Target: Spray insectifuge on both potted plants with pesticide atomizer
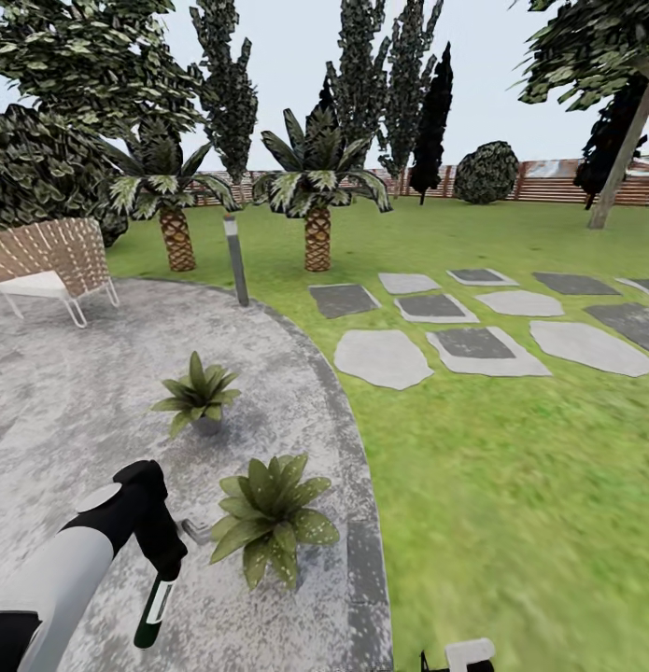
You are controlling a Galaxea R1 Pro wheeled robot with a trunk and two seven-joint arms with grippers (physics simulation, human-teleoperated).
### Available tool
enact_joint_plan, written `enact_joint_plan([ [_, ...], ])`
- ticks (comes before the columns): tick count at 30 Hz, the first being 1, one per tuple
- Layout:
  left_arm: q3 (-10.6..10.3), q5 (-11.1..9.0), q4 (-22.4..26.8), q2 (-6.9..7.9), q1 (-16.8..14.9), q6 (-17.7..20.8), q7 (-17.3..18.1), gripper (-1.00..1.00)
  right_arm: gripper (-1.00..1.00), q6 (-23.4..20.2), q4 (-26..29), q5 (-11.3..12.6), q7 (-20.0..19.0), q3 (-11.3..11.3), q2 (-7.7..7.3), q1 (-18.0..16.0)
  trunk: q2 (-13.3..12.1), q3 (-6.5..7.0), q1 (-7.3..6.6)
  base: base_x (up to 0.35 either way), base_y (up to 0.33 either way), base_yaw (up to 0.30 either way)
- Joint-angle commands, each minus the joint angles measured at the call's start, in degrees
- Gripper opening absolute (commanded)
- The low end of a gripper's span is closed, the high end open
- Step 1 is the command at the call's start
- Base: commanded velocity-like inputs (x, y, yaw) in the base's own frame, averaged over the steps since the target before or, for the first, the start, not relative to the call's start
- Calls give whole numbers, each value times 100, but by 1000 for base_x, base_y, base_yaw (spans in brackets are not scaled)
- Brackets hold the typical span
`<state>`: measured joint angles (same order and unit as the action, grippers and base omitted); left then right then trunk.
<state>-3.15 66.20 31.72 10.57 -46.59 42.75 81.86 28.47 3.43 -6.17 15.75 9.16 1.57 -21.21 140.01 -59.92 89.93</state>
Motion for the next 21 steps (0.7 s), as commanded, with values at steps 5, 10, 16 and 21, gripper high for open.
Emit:
enact_joint_plan([
  [5,-24,9,9,-10,1,59,40,-100,100,0,-2,-60,60,15,1,-6,2,-5,-2,-12,304,-253],
  [10,-33,7,8,-8,6,58,31,-100,100,17,-3,-63,62,15,1,-6,2,-5,-2,0,97,-50],
  [16,-32,15,-14,44,34,49,-23,-100,100,18,-9,-74,60,15,-7,-6,2,-5,-2,0,3,-1],
  [21,-22,7,-3,172,36,49,-46,-100,100,10,6,-65,60,15,4,-6,2,-5,-2,0,0,0],
])
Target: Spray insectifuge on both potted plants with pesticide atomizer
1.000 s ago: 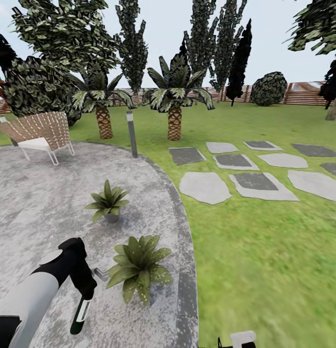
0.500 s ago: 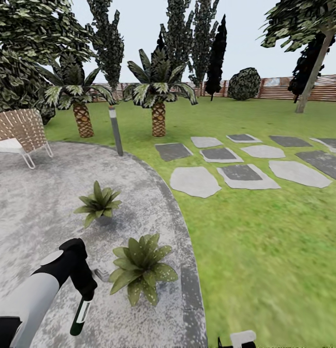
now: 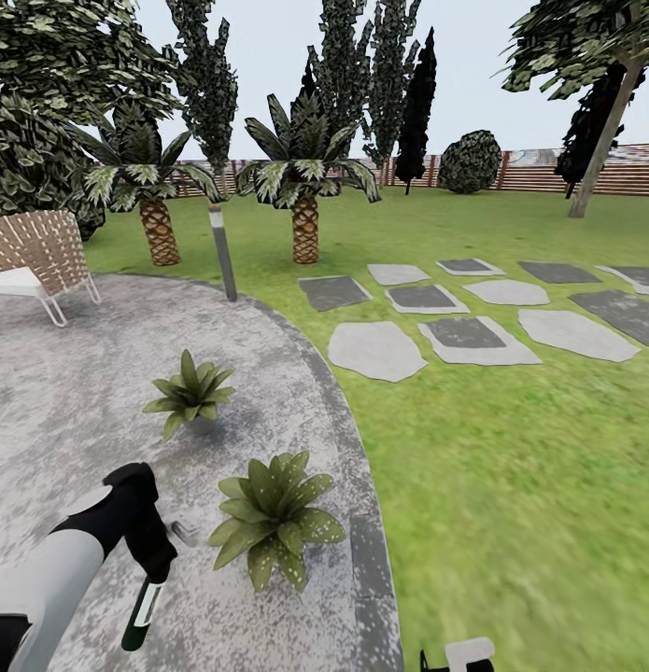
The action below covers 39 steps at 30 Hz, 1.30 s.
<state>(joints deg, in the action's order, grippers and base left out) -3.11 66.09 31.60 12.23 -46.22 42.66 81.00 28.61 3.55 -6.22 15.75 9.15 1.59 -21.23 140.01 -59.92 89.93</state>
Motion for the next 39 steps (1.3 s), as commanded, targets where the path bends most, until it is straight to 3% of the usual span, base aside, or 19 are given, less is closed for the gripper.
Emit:
enact_joint_plan([
  [1,-24,18,3,24,-1,59,-63,-100,100,3,-4,-56,60,16,14,-4,2,-5,-1,0,0,0],
  [7,-29,12,0,-4,-1,62,-100,-100,100,-4,-4,-55,60,16,23,-4,2,-5,-1,-125,64,-28],
  [23,3,10,13,-37,-1,68,-97,-100,100,-13,22,-37,58,7,42,-4,2,-27,-1,-271,195,-217],
  [29,-14,11,13,-37,-1,68,-97,-100,100,-13,21,-37,58,6,46,-4,2,-27,-1,3,297,-55],
  [39,14,10,17,-46,-7,62,-103,-100,100,-13,19,-37,59,-3,43,-4,2,-27,-1,179,205,-262],
])
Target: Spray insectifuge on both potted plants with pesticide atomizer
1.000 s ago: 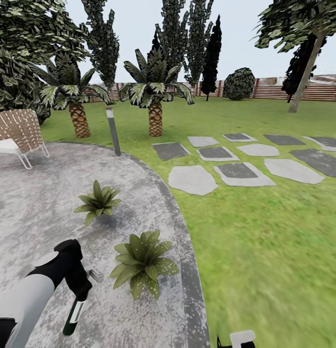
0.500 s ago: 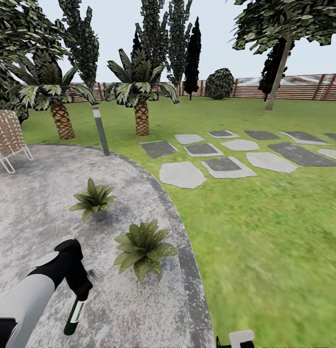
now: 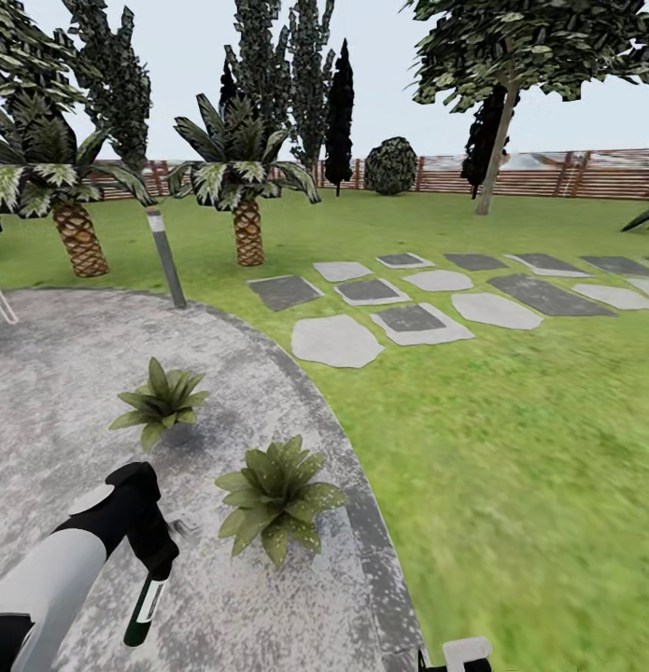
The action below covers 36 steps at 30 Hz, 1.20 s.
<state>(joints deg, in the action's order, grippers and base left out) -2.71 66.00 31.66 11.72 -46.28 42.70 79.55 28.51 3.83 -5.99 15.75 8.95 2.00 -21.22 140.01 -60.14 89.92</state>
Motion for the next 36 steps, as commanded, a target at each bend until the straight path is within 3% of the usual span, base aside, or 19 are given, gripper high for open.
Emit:
enact_joint_plan([
  [1,-23,18,-7,12,3,56,32,-100,100,-3,-11,-60,60,18,2,-5,2,-5,-1,31,14,-272],
  [6,13,-64,1,33,81,46,-402,-100,100,-3,-14,-67,60,20,2,-5,2,-5,-1,8,3,-272],
  [8,68,-89,20,71,443,-3,-669,-100,100,-3,-12,-70,62,23,2,-5,2,-5,-1,0,0,-80],
  [9,189,-127,22,78,519,-15,-822,-100,100,1,-14,-74,61,25,-2,-5,2,-5,-1,0,0,-28],
  [10,562,-299,-22,50,594,-385,-1262,-100,100,5,-33,-86,60,33,-21,-5,2,-5,-1,0,0,-7],
  [11,691,-424,-62,32,615,-676,-1442,-100,100,5,-44,-92,60,35,-29,-5,2,-5,-1,0,0,-2],
  [15,753,-851,-72,40,688,-842,-1533,-100,100,6,-49,-95,60,36,-40,-5,2,-5,-1,0,0,0],
  [19,810,-957,-62,45,694,-856,-1539,-100,100,-1,-41,-72,60,36,-34,-5,2,-5,-1,0,0,-36],
  [23,840,-982,-33,34,695,-859,-1539,-100,100,-3,-47,-69,60,36,-33,-5,2,-5,-1,0,10,-244],
  [31,852,-984,-65,56,698,-851,-1539,-100,100,-3,-49,-69,60,36,-33,-5,2,-5,-1,0,279,-267],
  [36,1010,-984,-72,59,699,-859,-1524,-100,100,-3,-49,-69,57,36,-33,-5,2,-5,-1,-16,304,-268],
])
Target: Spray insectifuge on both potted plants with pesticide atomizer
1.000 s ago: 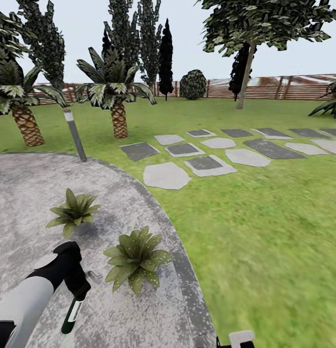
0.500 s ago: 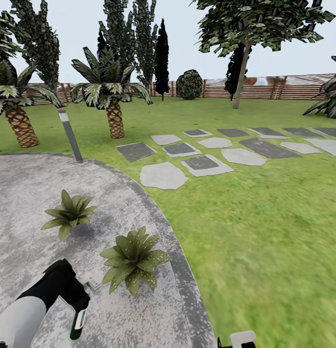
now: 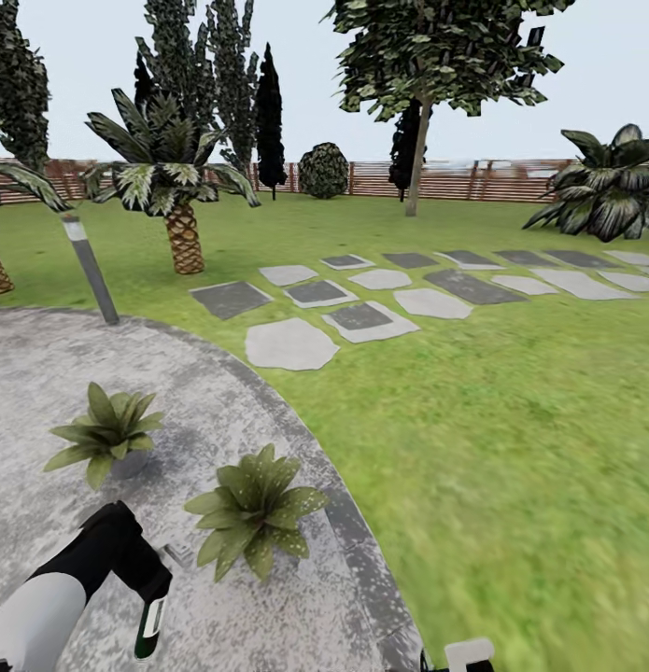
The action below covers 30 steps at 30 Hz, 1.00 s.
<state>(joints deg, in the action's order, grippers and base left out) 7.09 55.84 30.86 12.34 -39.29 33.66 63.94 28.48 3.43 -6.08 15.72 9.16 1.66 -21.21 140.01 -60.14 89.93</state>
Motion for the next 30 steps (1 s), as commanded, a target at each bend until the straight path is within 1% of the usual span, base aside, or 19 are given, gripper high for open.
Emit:
enact_joint_plan([
  [1,33,32,8,-4,0,42,42,-100,100,0,-9,-60,57,16,1,-6,2,-5,-2,-99,301,-268],
  [4,28,32,7,-4,8,22,52,-100,100,0,-9,-60,55,16,1,-6,2,-5,-2,-101,233,-268],
  [13,38,32,10,-4,9,17,46,-100,100,0,-9,-60,54,16,1,-6,2,-5,-2,-18,13,-268],
  [19,42,32,8,-4,9,26,45,-100,100,0,-9,-60,54,16,1,-6,2,-5,-2,-297,15,-268],
  [24,47,32,10,6,9,33,41,-100,100,0,-9,-60,54,16,1,-6,2,-5,-2,-284,200,-264],
  [27,55,32,8,24,9,35,40,-100,100,0,-11,-63,54,20,8,-6,2,-5,-2,-172,284,-83],
  [30,56,32,8,26,9,36,40,-100,100,0,-17,-93,46,24,2,-6,2,-5,-2,-22,329,-9],
])
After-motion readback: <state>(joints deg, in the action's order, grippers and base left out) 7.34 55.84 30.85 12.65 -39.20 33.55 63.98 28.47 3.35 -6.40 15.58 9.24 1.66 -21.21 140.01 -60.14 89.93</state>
